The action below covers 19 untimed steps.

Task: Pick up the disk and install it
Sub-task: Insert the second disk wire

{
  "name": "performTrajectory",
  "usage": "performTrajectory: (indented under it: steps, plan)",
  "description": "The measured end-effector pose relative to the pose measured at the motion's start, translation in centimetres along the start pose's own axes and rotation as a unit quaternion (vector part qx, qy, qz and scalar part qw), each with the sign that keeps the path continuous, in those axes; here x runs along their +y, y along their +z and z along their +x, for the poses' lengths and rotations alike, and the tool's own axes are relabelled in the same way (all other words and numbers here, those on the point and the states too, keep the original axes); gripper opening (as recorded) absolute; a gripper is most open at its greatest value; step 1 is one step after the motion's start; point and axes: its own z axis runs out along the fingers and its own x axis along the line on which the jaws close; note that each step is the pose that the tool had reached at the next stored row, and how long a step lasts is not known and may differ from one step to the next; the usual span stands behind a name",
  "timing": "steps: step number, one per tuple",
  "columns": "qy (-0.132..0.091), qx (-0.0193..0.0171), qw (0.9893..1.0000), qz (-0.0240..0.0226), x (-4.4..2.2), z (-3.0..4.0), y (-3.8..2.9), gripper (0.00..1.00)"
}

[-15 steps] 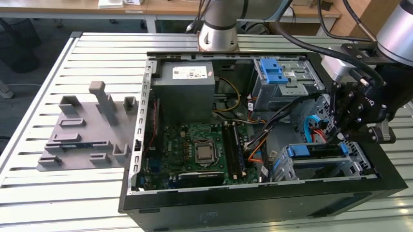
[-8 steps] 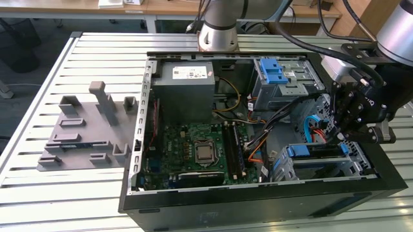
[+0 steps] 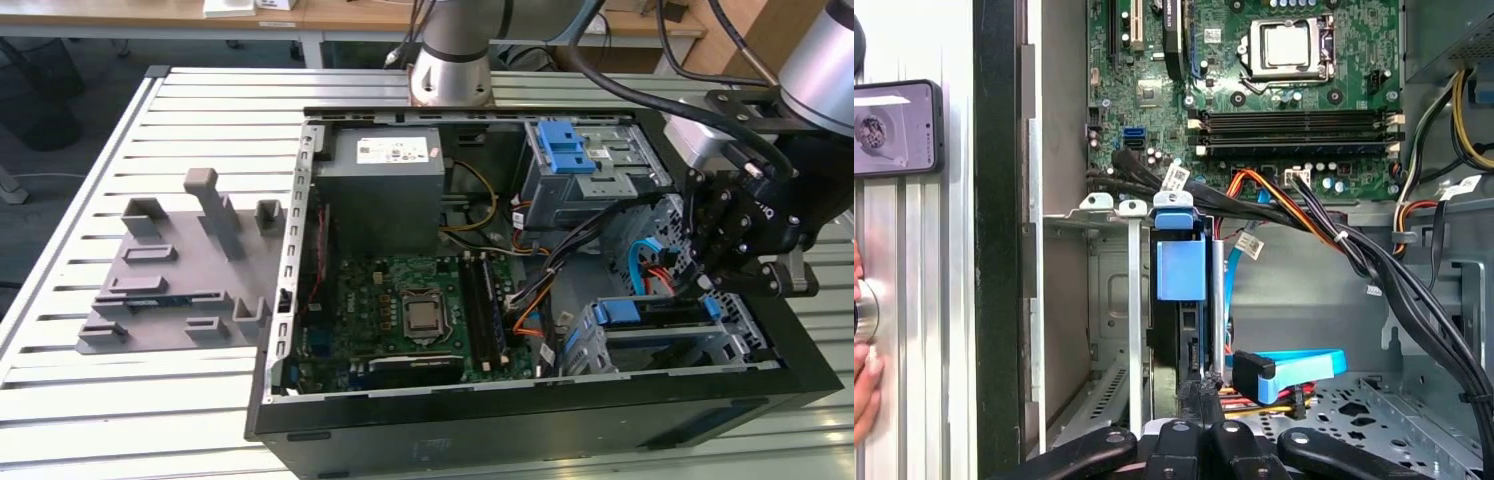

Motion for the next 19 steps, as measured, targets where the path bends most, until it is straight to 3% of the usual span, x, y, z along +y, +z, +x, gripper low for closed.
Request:
performTrajectory:
  steps: [8,15,19]
  plan:
    - [0.000,-0.0003,1.0000,0.0013,0.95,0.03,-0.07,0.11]
    - [0.000,-0.0004,1.0000,0.0004,1.09,0.15,-2.10,0.11]
    - [0.000,-0.0004,1.0000,0.0004,2.09,0.18,-2.21,0.11]
